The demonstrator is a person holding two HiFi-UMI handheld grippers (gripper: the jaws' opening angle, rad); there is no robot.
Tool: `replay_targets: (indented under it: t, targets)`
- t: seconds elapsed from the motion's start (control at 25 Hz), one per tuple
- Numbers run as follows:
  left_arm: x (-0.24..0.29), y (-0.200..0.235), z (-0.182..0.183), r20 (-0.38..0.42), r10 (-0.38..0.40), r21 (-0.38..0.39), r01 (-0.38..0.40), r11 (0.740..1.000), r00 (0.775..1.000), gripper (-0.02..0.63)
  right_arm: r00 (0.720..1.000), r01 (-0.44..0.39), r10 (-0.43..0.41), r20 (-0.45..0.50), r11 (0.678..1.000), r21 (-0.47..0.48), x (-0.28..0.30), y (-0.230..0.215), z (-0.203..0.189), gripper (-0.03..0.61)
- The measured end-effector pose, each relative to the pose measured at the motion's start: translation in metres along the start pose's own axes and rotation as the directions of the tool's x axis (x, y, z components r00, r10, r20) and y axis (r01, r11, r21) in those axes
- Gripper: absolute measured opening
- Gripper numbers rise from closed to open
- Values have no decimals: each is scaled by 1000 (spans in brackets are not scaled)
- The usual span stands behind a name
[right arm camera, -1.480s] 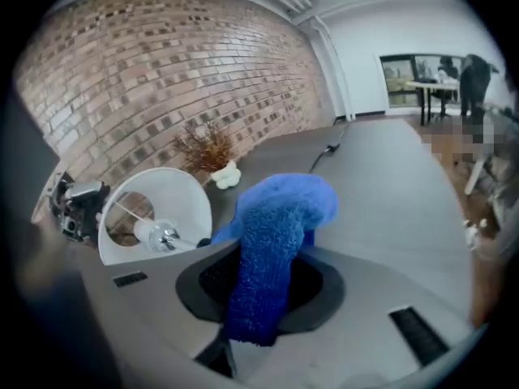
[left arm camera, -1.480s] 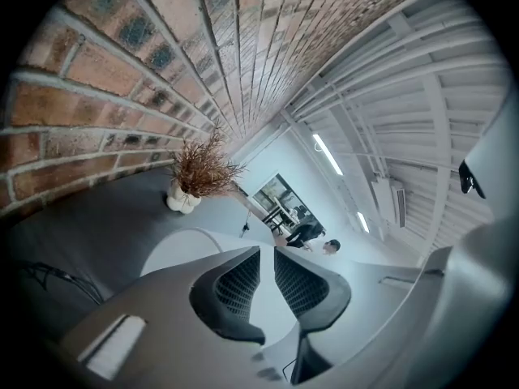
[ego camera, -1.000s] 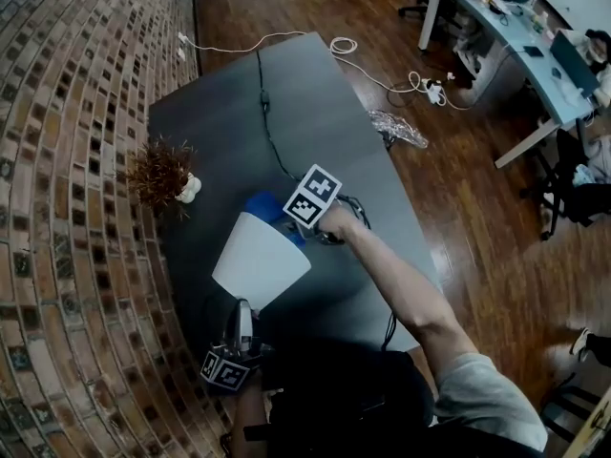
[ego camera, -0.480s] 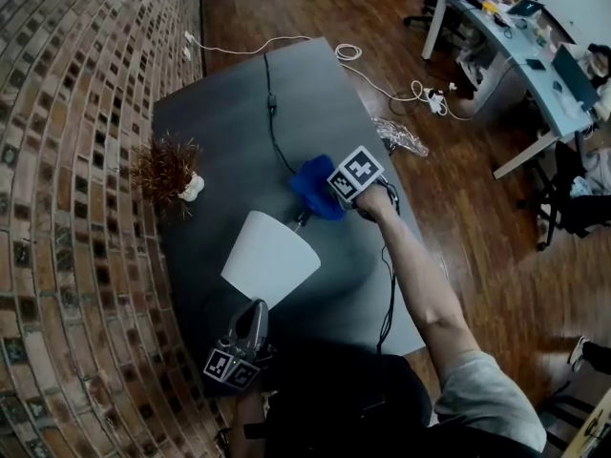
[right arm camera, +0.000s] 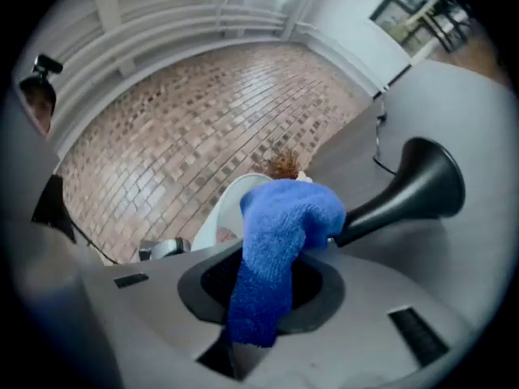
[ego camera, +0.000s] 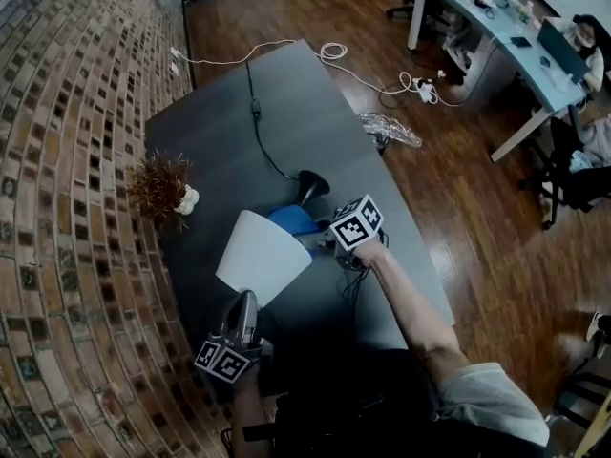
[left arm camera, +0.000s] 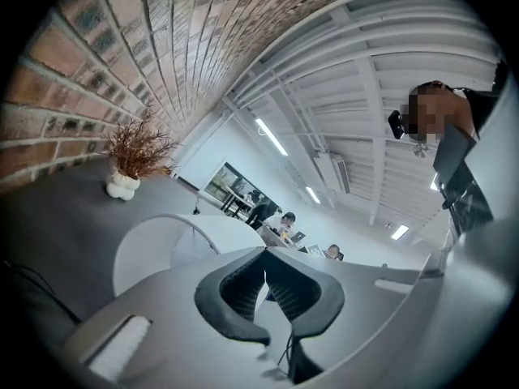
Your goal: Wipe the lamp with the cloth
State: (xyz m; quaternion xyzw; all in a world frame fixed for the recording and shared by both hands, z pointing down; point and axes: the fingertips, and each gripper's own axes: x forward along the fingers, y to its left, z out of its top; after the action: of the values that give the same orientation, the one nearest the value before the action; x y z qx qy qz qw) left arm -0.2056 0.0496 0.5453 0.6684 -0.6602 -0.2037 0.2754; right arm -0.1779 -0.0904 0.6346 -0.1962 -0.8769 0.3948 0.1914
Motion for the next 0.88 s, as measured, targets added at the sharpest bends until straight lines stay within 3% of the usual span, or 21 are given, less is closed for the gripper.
replay_targets:
  t: [0.08,0.16,0.2,0.28,0.4,0.52,0.6,0.68,0.76,0.84,0.88]
  targets:
    - [-2,-10,2,10,-5,-61,5,998,1000,0,990,-65,48,134,990,124,-16,10,5,77]
    - [-8,-26,6,36,-32,-161,38,986,999,0,964,-153,108,242,973,174,-35,35,14,75]
    - [-12,-32,8,46,-40,-209,49,977,998,0,960,-170,127,249,972,162,-41,51,16,77]
    - [-24,-30,11,66,-24,-299,42,953,998,0,977,-138,113,181,981,135,-42,71,8,77]
    - [-44,-7,25,113,22,-414,27,910,993,0,988,-126,109,110,978,163,-30,90,-12,77]
    - [-49,36,36,101,84,-444,-31,895,991,0,986,-137,113,122,969,208,-6,90,-18,77]
    - [-47,56,47,122,121,-455,-53,889,985,0,984,-104,74,159,977,186,7,83,-9,78]
    - [-38,60,64,148,142,-400,-72,913,979,0,980,-13,-6,200,995,96,8,71,8,92]
    - [-23,55,79,153,166,-280,-119,953,974,0,971,99,-93,222,995,-18,4,61,21,101]
    - [-12,42,92,154,202,-91,-190,978,967,0,957,152,-129,258,986,-69,-1,55,30,94]
    - [-7,35,95,142,218,29,-225,974,965,0,947,133,-113,300,990,-47,-6,55,34,93]
